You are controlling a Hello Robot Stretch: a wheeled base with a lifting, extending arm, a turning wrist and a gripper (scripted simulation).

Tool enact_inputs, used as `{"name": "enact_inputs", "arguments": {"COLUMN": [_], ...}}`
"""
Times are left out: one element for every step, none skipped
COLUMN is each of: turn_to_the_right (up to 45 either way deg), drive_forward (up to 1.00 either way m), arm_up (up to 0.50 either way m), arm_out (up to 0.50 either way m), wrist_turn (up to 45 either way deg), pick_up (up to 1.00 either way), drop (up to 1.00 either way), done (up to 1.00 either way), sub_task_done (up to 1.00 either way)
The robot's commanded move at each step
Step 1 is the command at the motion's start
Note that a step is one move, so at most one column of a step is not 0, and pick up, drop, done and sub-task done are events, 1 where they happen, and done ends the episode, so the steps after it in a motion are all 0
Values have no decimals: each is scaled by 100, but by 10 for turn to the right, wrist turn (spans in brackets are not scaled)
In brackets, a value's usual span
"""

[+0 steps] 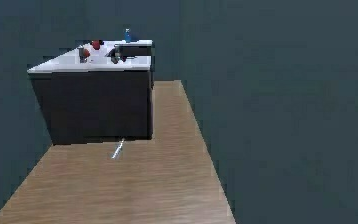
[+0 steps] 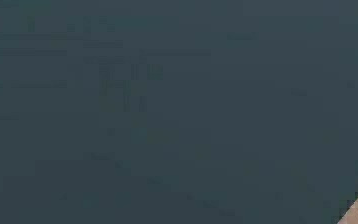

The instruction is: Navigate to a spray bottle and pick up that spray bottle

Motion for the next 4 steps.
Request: {"name": "enact_inputs", "arguments": {"turn_to_the_right": [0, 0, 150, 0], "drive_forward": [100, 100, 0, 10], "arm_up": [0, 0, 0, 0], "arm_out": [0, 0, 0, 0], "wrist_turn": [0, 0, 0, 0], "pick_up": [0, 0, 0, 0], "drop": [0, 0, 0, 0], "done": [0, 0, 0, 0], "sub_task_done": [0, 0, 0, 0]}}
